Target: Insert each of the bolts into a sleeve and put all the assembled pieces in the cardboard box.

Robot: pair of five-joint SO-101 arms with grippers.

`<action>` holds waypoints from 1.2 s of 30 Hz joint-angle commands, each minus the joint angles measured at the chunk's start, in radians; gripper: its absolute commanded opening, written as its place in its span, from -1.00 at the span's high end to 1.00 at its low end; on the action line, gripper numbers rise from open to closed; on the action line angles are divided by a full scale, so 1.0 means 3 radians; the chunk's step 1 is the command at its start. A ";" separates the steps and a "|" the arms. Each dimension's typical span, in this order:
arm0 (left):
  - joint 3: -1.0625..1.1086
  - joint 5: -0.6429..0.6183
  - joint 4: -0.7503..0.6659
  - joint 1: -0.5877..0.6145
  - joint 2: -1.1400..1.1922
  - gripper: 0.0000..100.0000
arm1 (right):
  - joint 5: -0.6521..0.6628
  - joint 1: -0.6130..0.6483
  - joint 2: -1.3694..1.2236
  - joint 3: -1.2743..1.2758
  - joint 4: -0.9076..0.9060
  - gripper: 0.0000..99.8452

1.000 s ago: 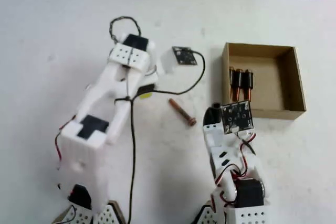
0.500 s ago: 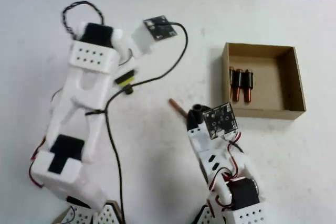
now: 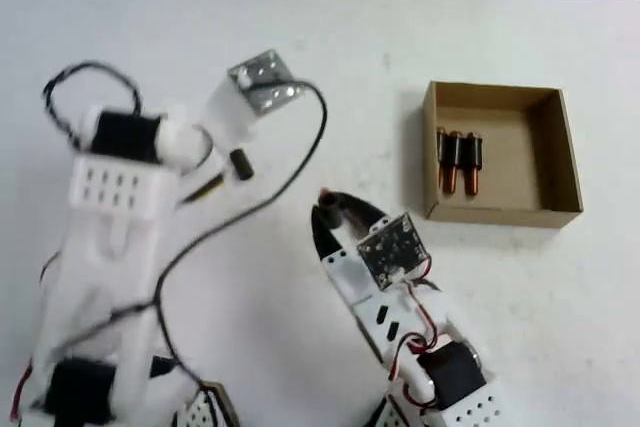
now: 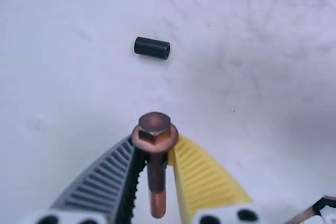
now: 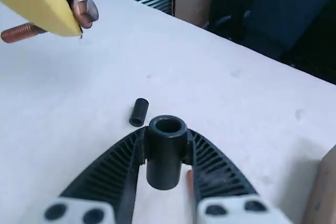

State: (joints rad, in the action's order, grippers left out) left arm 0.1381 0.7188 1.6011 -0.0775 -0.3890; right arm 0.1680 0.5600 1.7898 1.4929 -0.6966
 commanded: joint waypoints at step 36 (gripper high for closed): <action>0.2460 -0.0854 -0.2163 0.0038 -0.3399 0.95 | -0.0332 0.0258 0.0033 0.0568 0.0667 0.97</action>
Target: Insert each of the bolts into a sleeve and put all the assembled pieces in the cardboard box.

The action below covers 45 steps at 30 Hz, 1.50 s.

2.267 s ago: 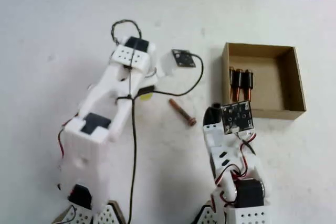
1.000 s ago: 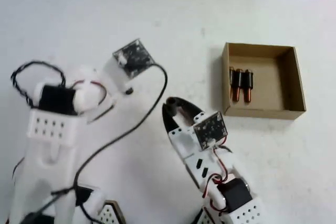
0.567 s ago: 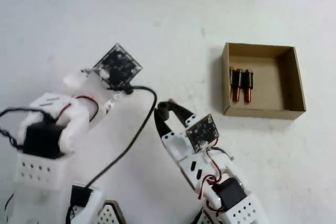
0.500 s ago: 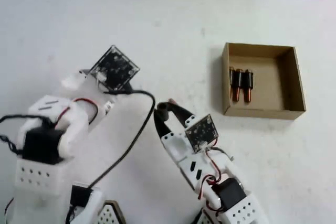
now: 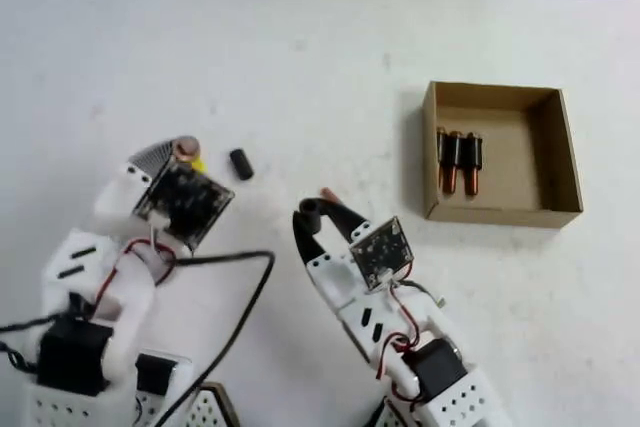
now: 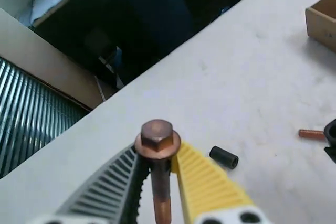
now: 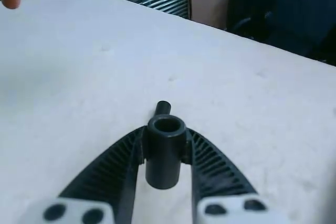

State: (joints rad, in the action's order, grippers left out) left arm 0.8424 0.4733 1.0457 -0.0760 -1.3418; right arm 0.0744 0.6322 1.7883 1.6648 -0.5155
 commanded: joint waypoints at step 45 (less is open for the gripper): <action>0.0634 -0.1166 -0.1151 -0.0698 -0.0596 0.95 | -0.0015 -0.0003 0.0038 0.0072 0.0059 0.97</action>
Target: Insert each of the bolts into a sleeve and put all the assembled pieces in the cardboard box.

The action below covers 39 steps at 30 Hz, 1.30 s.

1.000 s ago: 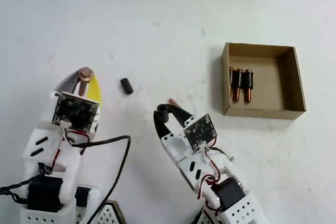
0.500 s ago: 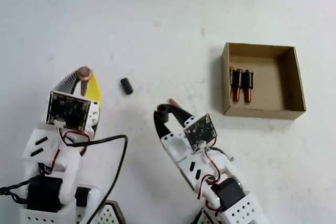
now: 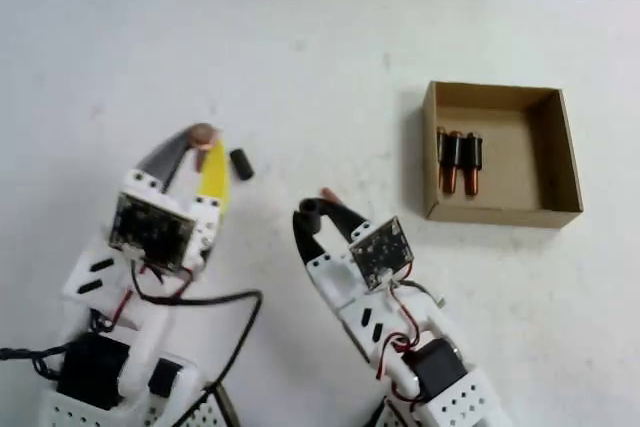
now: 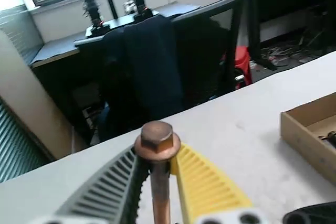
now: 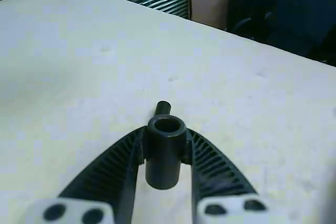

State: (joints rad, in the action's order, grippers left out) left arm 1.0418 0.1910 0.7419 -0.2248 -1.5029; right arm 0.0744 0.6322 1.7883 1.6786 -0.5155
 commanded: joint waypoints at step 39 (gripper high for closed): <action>0.0389 -0.0936 -0.0440 -0.0821 -0.0059 0.95 | -0.0005 0.0366 0.0038 0.0036 0.0248 0.97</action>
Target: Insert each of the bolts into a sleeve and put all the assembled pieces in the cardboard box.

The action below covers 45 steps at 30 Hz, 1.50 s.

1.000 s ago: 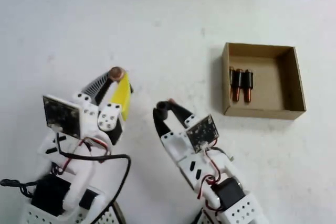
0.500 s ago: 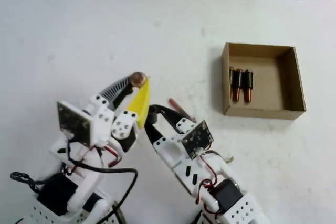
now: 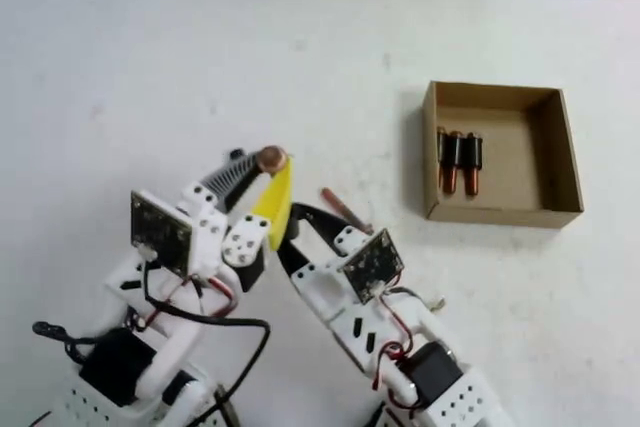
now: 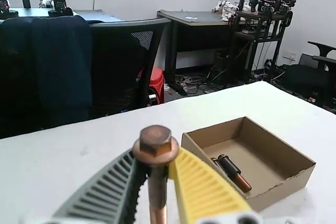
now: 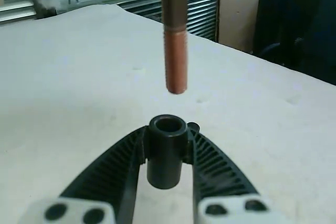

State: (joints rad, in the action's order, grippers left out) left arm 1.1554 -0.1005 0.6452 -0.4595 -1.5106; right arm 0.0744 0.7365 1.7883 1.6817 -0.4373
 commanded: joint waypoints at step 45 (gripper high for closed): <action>-0.0153 -0.0343 0.0399 -0.0100 -0.0033 0.95 | 0.0215 0.0003 0.0038 0.0026 -0.0013 0.97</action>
State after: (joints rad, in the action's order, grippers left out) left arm 1.1523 -0.1880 0.7618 -0.4810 -1.5106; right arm 0.1204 0.7426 1.7883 1.6817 -0.4388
